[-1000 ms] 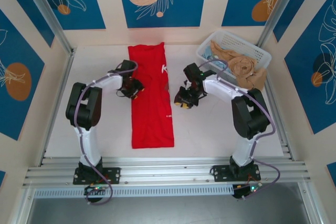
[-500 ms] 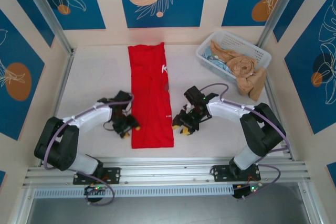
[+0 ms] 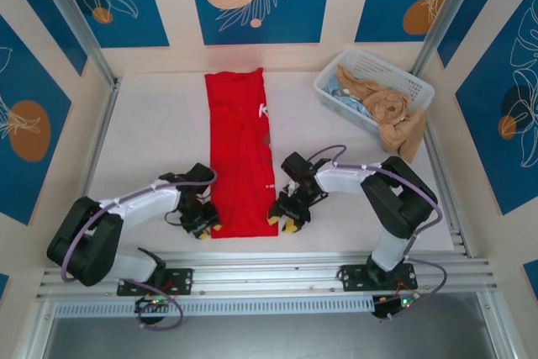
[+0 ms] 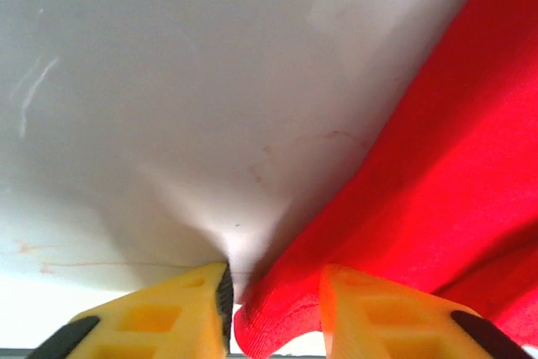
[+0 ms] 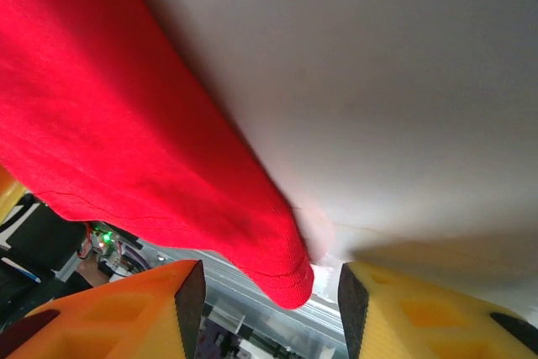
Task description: Fold and stack the t-shirts
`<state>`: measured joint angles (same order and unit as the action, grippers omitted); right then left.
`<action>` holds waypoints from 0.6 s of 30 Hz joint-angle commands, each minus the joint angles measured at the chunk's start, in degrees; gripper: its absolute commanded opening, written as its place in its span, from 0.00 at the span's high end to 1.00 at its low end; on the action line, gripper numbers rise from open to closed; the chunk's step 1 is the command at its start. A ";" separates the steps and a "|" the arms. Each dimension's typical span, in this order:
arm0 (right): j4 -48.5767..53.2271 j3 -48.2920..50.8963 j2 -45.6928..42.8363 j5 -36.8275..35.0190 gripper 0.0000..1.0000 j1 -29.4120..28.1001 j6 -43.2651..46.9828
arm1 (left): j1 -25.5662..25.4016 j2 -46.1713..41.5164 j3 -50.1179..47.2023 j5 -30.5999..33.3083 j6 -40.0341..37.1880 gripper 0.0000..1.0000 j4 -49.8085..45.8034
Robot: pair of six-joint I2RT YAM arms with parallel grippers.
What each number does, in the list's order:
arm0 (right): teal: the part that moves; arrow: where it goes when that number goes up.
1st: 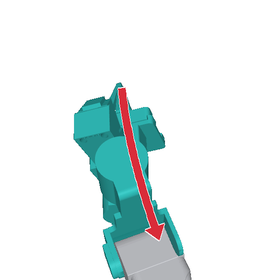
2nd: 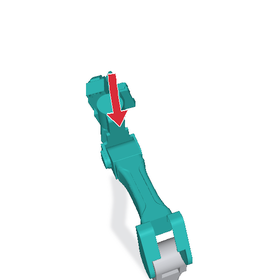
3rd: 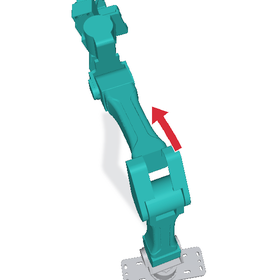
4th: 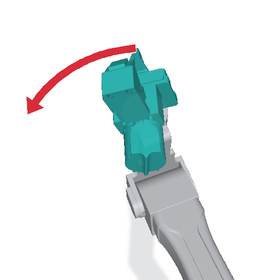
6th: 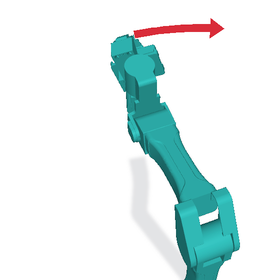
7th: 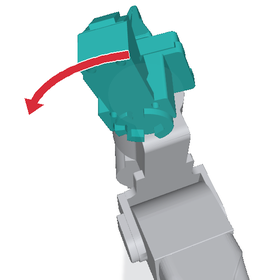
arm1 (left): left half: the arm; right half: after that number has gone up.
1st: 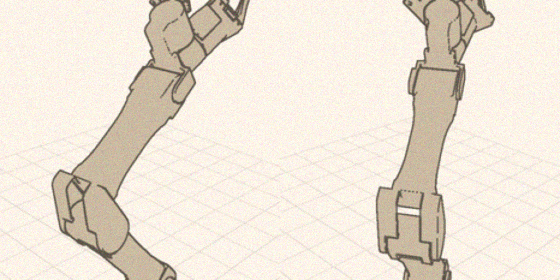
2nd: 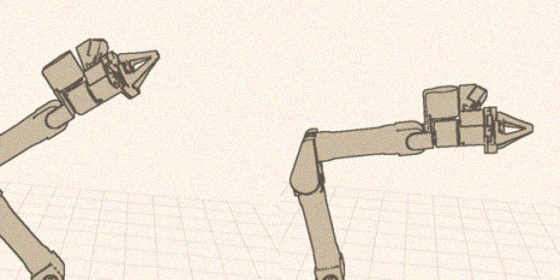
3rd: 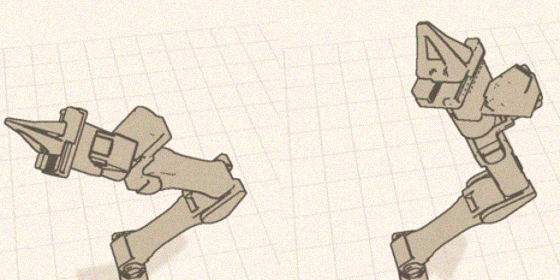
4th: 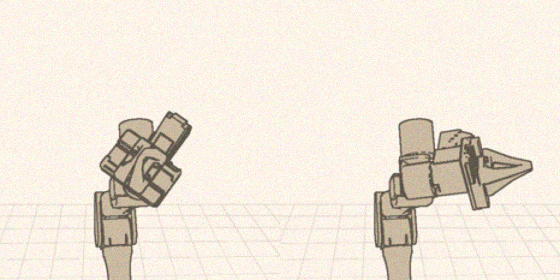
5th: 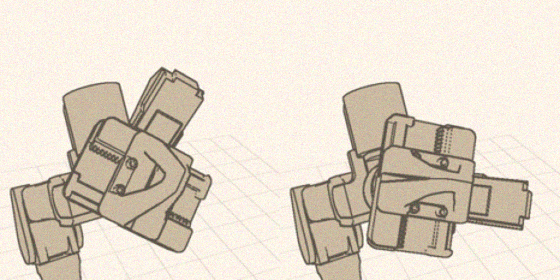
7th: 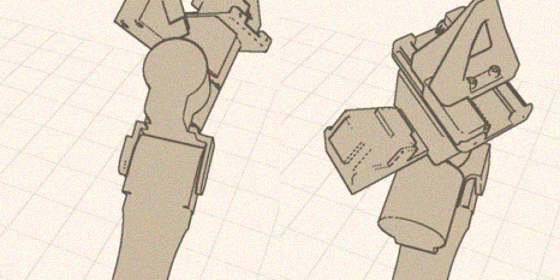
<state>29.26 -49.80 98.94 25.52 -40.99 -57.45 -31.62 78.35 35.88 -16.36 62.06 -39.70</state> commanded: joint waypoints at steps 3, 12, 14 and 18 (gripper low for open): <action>-0.79 -1.97 2.34 1.46 0.54 -2.75 -2.66 | -2.79 0.34 -2.35 -4.07 2.53 0.86 5.25; -2.29 -4.00 3.64 -1.72 0.93 -3.43 -6.14 | -3.10 -3.84 -3.08 -3.39 2.53 1.00 2.63; -0.10 -4.19 3.01 -2.28 1.00 -3.73 -6.02 | -3.10 -5.39 -4.01 -3.91 2.64 1.00 2.06; 6.68 -3.56 -0.63 -1.96 1.00 -4.56 -5.02 | -3.19 -9.87 -6.05 -5.76 3.20 1.00 1.18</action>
<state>29.12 -53.04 101.32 23.33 -44.60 -62.37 -33.93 71.31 31.33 -19.03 64.23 -36.64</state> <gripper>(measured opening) 0.048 0.041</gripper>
